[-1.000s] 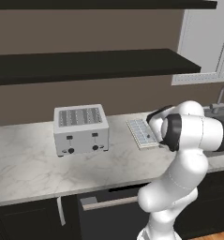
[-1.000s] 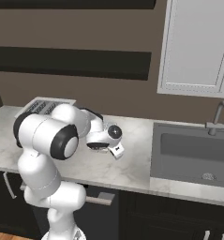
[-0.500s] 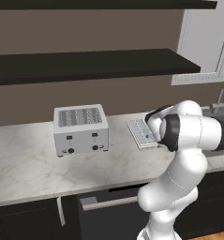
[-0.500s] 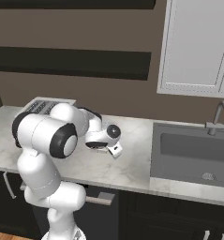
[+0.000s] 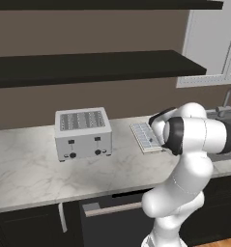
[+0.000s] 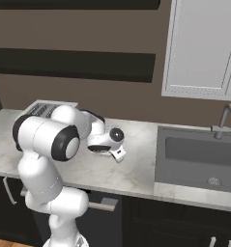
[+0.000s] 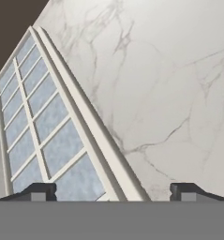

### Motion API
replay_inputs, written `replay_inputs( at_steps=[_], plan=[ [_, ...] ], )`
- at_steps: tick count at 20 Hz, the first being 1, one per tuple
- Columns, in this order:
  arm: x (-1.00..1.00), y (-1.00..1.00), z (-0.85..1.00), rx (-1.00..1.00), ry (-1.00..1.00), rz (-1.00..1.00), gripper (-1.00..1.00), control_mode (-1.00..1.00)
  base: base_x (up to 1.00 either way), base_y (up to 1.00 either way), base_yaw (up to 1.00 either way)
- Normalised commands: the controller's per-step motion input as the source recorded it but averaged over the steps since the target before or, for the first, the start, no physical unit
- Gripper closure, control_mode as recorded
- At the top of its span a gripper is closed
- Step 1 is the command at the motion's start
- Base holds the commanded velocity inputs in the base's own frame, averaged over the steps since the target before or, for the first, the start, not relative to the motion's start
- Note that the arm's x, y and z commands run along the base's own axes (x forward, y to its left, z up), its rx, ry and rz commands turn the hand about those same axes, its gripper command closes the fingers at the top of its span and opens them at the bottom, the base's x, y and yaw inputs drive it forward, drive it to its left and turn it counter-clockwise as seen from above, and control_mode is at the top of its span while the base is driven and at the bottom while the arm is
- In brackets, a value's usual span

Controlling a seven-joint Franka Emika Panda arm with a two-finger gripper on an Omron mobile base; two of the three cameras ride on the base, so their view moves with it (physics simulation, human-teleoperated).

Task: The ice cube tray has been filled with water. Take the tray and place it in the freezer to make ice. Close the freezer door after placing the tray.

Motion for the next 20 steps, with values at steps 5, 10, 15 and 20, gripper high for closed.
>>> replay_inputs(
  at_steps=[5,10,15,20],
  plan=[
    [0.00,0.28,-0.27,-0.01,0.00,0.00,1.00,-1.00,0.00,0.00,0.00],
    [0.00,0.01,0.00,0.00,0.00,0.00,1.00,-1.00,0.00,0.00,0.00],
    [-0.01,0.00,0.00,0.00,0.00,0.01,1.00,-1.00,0.00,0.00,0.00],
    [-0.02,0.00,0.26,0.00,0.00,0.06,1.00,-1.00,0.00,0.00,0.00]
  ],
)
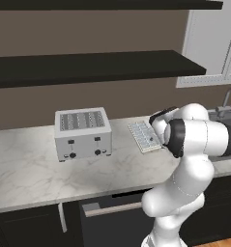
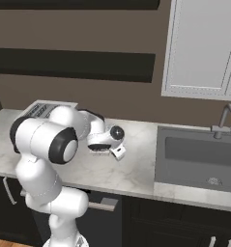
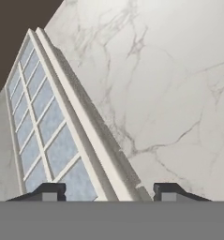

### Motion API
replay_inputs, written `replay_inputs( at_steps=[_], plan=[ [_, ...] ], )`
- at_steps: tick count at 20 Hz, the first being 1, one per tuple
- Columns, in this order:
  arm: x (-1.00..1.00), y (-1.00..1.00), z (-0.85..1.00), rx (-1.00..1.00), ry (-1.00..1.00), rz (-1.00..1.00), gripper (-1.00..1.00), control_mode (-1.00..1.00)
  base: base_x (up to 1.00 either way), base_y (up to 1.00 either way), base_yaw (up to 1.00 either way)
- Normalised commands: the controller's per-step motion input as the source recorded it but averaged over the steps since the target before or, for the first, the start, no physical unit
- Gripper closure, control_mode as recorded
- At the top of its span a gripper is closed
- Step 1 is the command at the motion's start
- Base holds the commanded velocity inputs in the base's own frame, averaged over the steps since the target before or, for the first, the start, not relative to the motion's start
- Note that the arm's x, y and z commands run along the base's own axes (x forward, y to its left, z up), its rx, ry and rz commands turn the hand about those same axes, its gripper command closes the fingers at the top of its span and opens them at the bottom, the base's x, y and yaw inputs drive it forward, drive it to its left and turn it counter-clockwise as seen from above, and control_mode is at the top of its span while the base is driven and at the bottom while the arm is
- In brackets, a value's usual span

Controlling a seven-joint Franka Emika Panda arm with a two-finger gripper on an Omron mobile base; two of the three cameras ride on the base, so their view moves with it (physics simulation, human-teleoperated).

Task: The ice cube tray has been filled with water. Take the tray and place it in the freezer to make ice. Close the freezer door after placing the tray.

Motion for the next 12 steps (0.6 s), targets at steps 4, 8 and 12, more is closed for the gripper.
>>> replay_inputs(
  at_steps=[4,8,12],
  plan=[
    [-0.02,0.00,0.52,0.00,0.00,0.07,1.00,-1.00,0.00,0.00,0.00],
    [-0.02,0.00,0.55,0.00,0.00,0.05,1.00,-1.00,0.00,0.00,0.00],
    [0.00,0.00,0.57,0.00,0.00,0.04,1.00,-1.00,0.00,0.00,0.00]
  ],
)
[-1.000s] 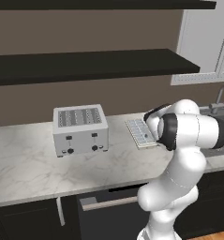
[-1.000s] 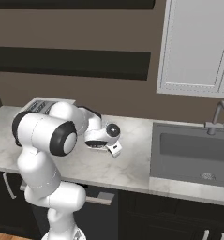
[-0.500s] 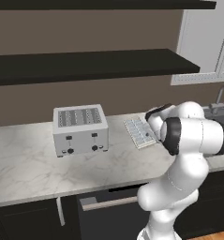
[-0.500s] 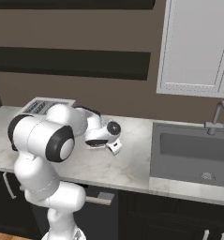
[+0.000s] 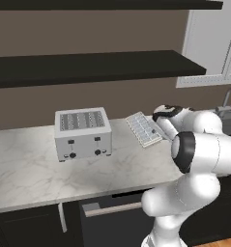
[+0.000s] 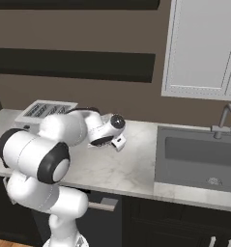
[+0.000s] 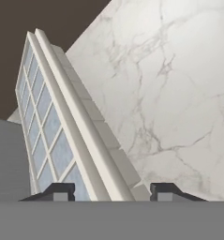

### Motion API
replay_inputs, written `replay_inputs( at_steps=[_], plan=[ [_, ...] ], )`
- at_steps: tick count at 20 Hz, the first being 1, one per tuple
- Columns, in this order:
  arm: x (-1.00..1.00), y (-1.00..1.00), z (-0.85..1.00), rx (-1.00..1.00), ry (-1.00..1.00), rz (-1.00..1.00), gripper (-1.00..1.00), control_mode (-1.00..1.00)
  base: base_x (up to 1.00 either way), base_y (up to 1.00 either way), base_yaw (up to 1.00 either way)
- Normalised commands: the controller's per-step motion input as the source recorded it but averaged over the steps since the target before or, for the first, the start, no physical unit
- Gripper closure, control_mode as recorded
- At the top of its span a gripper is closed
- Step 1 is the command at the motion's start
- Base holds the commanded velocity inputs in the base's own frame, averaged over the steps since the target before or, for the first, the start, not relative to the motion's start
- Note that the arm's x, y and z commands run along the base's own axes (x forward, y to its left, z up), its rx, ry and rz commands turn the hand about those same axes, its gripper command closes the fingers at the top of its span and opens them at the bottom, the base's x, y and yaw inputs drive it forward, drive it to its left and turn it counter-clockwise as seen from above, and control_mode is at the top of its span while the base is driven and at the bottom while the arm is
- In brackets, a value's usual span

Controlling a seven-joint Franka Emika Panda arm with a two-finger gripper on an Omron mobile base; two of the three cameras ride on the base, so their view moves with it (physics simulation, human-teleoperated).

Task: The ice cube tray has been filled with water. Take the tray and place it in the freezer to make ice. Close the freezer door after placing the tray.

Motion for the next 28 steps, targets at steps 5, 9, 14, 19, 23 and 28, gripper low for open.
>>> replay_inputs(
  at_steps=[5,9,14,19,23,28],
  plan=[
    [-0.10,-0.08,0.61,0.00,0.00,0.00,1.00,-1.00,0.00,0.00,0.00],
    [-0.46,-0.22,0.37,0.00,0.00,-0.02,1.00,-1.00,0.00,0.00,0.00],
    [-0.86,-0.19,0.14,0.00,-0.11,-0.03,1.00,-1.00,0.00,0.00,0.00],
    [-0.91,-0.05,0.64,0.03,-0.09,0.00,1.00,-1.00,0.00,0.00,0.00],
    [-0.67,0.00,0.67,0.00,-0.02,0.00,1.00,-1.00,0.00,0.00,0.00],
    [-0.33,0.00,0.53,0.00,0.10,0.00,1.00,-1.00,0.00,0.00,0.00]
  ],
)
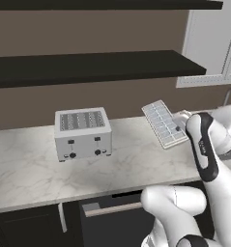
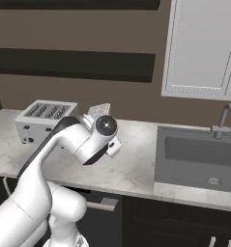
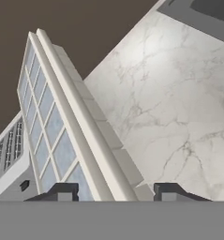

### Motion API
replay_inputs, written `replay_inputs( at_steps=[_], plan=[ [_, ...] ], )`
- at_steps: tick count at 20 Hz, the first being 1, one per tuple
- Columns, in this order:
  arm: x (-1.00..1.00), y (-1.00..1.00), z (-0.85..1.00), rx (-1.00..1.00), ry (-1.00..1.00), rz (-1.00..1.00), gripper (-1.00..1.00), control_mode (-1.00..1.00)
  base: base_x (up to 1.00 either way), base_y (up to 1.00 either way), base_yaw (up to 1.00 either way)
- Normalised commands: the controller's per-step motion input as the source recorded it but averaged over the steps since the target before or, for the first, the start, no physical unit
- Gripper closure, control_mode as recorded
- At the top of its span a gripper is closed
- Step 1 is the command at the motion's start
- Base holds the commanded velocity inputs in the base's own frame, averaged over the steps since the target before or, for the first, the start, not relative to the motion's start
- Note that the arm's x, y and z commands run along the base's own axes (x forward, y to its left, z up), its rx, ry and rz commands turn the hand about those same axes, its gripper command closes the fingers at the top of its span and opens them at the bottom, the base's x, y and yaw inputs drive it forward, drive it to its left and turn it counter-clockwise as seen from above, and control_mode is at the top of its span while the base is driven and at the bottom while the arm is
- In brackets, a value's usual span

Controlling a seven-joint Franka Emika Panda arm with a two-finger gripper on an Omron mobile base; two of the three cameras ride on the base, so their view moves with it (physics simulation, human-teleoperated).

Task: The ice cube tray has been filled with water. Take the tray and place it in the freezer to make ice. Close the freezer door after placing the tray.

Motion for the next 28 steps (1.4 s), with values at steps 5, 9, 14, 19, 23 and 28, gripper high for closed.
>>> replay_inputs(
  at_steps=[5,9,14,19,23,28],
  plan=[
    [-0.47,0.00,0.58,0.00,0.06,0.00,1.00,-1.00,0.00,0.00,0.00],
    [-0.28,0.00,0.43,0.00,0.03,0.00,1.00,-1.00,0.00,0.00,0.00],
    [-0.37,0.00,0.15,0.00,0.01,0.00,1.00,-1.00,0.00,0.00,0.00],
    [0.00,0.00,0.00,0.00,0.00,0.00,1.00,1.00,-0.79,0.00,0.00],
    [0.00,0.00,0.00,0.00,0.00,0.00,1.00,1.00,-0.86,0.00,0.00],
    [0.00,0.00,0.00,0.00,0.00,0.00,1.00,1.00,-0.85,-0.01,-0.03]
  ],
)
